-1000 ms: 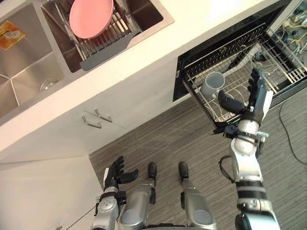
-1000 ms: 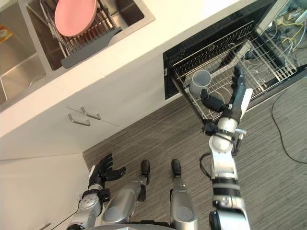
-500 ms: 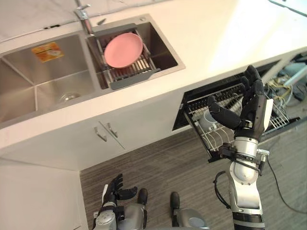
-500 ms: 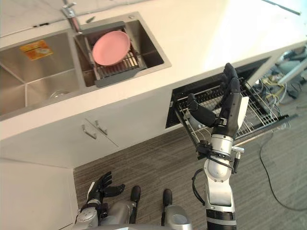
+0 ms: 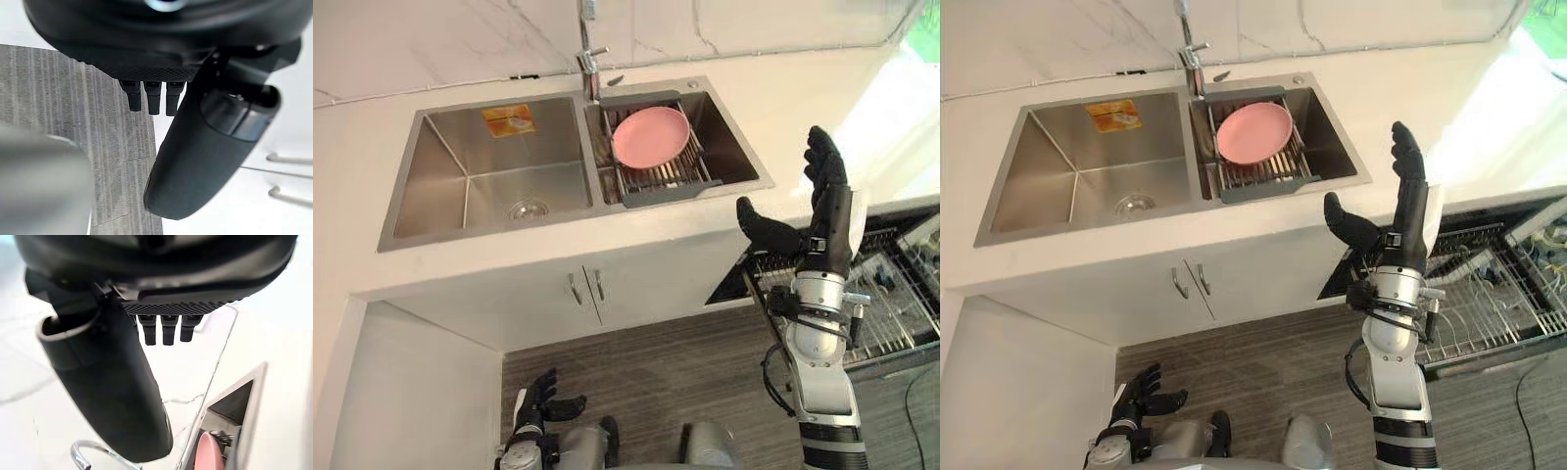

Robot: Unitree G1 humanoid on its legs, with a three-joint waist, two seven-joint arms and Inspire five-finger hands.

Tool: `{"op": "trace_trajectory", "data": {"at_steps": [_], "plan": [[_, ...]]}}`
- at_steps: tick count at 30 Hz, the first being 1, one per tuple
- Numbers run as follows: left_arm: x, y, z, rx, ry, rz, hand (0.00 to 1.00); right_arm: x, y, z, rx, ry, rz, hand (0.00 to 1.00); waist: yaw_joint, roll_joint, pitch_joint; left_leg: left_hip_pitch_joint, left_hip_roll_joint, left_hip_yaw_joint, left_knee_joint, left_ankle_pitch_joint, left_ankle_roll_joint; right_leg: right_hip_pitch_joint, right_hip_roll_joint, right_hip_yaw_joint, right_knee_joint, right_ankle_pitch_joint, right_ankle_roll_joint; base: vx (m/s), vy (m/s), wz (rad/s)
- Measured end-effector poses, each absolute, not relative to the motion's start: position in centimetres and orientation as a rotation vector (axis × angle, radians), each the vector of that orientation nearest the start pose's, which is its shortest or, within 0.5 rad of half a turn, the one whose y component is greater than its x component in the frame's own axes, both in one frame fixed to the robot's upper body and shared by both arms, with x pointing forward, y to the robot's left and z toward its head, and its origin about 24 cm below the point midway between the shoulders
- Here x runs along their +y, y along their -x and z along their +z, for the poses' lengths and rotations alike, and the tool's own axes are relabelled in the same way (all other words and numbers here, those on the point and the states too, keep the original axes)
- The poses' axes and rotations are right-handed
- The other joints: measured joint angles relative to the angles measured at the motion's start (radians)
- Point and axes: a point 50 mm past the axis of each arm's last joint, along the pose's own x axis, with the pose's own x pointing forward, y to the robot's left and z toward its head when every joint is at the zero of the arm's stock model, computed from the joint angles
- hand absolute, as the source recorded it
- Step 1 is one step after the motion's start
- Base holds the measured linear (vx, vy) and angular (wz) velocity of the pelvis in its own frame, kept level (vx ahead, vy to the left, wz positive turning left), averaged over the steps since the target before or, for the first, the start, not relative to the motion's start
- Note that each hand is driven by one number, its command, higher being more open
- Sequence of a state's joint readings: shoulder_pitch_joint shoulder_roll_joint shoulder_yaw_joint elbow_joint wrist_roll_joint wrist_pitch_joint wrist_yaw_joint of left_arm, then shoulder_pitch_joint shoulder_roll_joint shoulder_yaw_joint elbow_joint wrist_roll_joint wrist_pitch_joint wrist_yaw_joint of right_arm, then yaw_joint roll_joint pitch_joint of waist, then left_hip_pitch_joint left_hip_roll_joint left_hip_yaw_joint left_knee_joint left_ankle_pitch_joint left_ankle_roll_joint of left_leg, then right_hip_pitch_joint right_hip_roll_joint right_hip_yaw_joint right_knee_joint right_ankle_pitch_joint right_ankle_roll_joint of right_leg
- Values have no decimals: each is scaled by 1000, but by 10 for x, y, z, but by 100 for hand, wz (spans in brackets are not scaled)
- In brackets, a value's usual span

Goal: Walk over to the sink, pick up the cup, carry it to the dishwasher, place the cup inside the dishwasher, then close the dishwasher door

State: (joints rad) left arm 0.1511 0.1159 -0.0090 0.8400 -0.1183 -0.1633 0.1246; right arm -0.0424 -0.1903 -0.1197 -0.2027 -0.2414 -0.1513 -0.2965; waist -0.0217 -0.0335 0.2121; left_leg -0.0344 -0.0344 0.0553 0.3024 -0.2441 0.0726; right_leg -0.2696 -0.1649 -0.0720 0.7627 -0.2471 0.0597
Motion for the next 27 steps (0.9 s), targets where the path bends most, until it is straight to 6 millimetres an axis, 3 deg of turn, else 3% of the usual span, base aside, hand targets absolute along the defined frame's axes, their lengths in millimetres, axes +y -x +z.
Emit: {"op": "trace_trajectory", "data": {"at_steps": [3,4,5,7,9,10,11,13,15,16,17,18,19,22,27], "plan": [[202,-120,-137,825,-54,247,90,-215,-249,135,-487,446,-366,90,-24,-1,-8,42,2,-80,-31,-8,-25,-55,84,44,-223,12,3,365,-59,77],[203,-119,-137,828,-55,248,90,-216,-250,136,-492,455,-365,90,-24,-7,-12,43,-1,-91,-22,-17,-38,-57,97,55,-289,48,-9,484,-133,103],[202,-116,-141,857,-54,250,90,-220,-250,138,-494,483,-364,90,-26,4,-24,43,8,-126,28,-71,-68,-59,119,53,-336,165,-37,342,-95,70],[196,-111,-145,885,-38,249,90,-221,-251,137,-473,491,-361,90,-17,43,-53,28,61,-128,69,-84,-90,-23,152,12,-368,156,-55,466,-124,50],[194,-110,-145,886,-32,246,90,-222,-251,134,-459,490,-361,90,-19,51,-57,13,89,-121,150,-71,-111,45,175,-14,-428,148,-69,464,-146,32],[193,-110,-145,886,-27,246,90,-223,-248,130,-441,492,-364,90,-19,51,-57,-18,100,-107,272,-46,-132,108,182,-21,-481,150,-75,278,-83,17],[193,-111,-144,882,-26,245,90,-224,-247,128,-433,492,-368,90,-15,49,-55,-43,108,-92,341,-43,-132,144,182,-20,-510,152,-77,323,-57,15],[193,-112,-141,856,-24,248,90,-223,-245,124,-416,461,-381,90,-8,48,-55,-88,148,-34,434,-93,-112,240,179,3,-572,152,-78,270,21,-15],[193,-116,-139,835,-23,247,90,-225,-244,122,-409,451,-397,90,9,47,-54,-138,151,-46,365,-107,-111,259,168,28,-580,152,-77,175,121,-37],[194,-117,-138,829,-23,248,90,-225,-243,122,-406,448,-401,90,8,52,-53,-164,149,-61,232,-72,-126,264,165,36,-579,150,-72,134,174,-28],[193,-116,-138,830,-21,248,90,-226,-243,122,-405,450,-402,90,6,63,-51,-165,155,-76,141,14,-131,271,173,39,-579,145,-60,130,208,-24],[195,-115,-139,839,-8,271,90,-227,-239,117,-389,440,-410,90,16,59,-45,-150,144,-77,114,68,-140,288,166,65,-584,119,-26,135,209,-6],[198,-114,-139,844,-18,271,90,-227,-237,115,-380,443,-407,90,8,40,-50,-136,117,-76,89,76,-126,296,142,81,-597,115,-21,128,200,3],[199,-114,-139,846,-25,268,90,-228,-235,112,-365,450,-397,90,4,42,-49,-112,86,-69,61,83,-112,322,115,112,-629,117,-16,77,151,9],[201,-111,-140,864,-23,284,90,-232,-226,103,-317,470,-378,90,0,40,-50,-82,86,-62,17,93,-106,335,113,127,-644,120,-12,21,2,-3]]}}
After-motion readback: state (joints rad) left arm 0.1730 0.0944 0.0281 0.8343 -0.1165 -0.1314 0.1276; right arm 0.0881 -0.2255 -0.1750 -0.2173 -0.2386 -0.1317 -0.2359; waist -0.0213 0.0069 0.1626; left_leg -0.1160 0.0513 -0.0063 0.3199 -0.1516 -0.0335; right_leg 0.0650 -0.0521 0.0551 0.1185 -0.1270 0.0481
